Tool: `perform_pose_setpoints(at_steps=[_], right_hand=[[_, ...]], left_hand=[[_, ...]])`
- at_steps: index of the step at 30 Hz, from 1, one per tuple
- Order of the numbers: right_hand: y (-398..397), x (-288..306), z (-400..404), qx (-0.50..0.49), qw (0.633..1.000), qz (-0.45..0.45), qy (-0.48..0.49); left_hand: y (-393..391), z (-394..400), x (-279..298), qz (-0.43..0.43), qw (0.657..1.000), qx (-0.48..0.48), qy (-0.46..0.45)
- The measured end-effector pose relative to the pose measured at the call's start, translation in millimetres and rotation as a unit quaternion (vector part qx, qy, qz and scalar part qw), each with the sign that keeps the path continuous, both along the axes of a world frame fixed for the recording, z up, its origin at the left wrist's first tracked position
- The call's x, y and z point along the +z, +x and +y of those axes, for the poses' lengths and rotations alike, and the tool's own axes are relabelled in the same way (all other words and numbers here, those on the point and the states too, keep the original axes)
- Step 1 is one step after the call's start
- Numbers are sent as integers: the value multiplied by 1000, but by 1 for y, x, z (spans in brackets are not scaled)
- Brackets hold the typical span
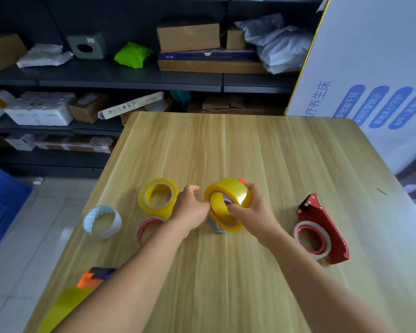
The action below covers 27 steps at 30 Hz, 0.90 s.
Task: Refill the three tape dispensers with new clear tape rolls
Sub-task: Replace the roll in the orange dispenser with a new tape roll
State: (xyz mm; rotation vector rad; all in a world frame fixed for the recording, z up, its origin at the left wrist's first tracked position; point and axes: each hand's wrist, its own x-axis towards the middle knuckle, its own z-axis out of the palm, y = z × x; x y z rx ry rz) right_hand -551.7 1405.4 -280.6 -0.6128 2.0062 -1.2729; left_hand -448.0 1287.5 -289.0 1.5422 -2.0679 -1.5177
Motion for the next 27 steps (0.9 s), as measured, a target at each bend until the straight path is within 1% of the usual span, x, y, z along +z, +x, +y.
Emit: perform_pose_setpoints(at_steps=[1, 3, 5, 7, 10, 13, 15, 19, 22, 27], right_hand=[[-1, -2, 1, -6, 1000, -19, -8], [-3, -4, 0, -10, 999, -49, -18], [-3, -7, -3, -18, 998, -53, -13], [0, -11, -7, -29, 999, -13, 15], [1, -18, -11, -43, 993, 84, 68], [-3, -25, -13, -3, 979, 160, 130], [-6, -29, -15, 26, 967, 196, 163], [-13, -30, -22, 69, 953, 225, 189], [-17, -29, -25, 116, 930, 263, 230], [-17, -34, -31, 107, 931, 254, 240]], left_hand=[[2, 0, -6, -15, 1000, -17, 0], [5, 3, -16, -7, 999, -27, 25], [5, 5, -23, -2, 999, 3, 39], [4, 6, -28, -9, 999, 31, 33], [1, 7, -31, -62, 997, 37, -23], [-4, 5, -30, -107, 992, 33, -51], [-8, 3, -26, -133, 989, 14, -62], [-18, 0, -20, -183, 979, -16, -93], [-19, -2, -20, -203, 974, -32, -97], [-17, -4, -25, -216, 970, -39, -108]])
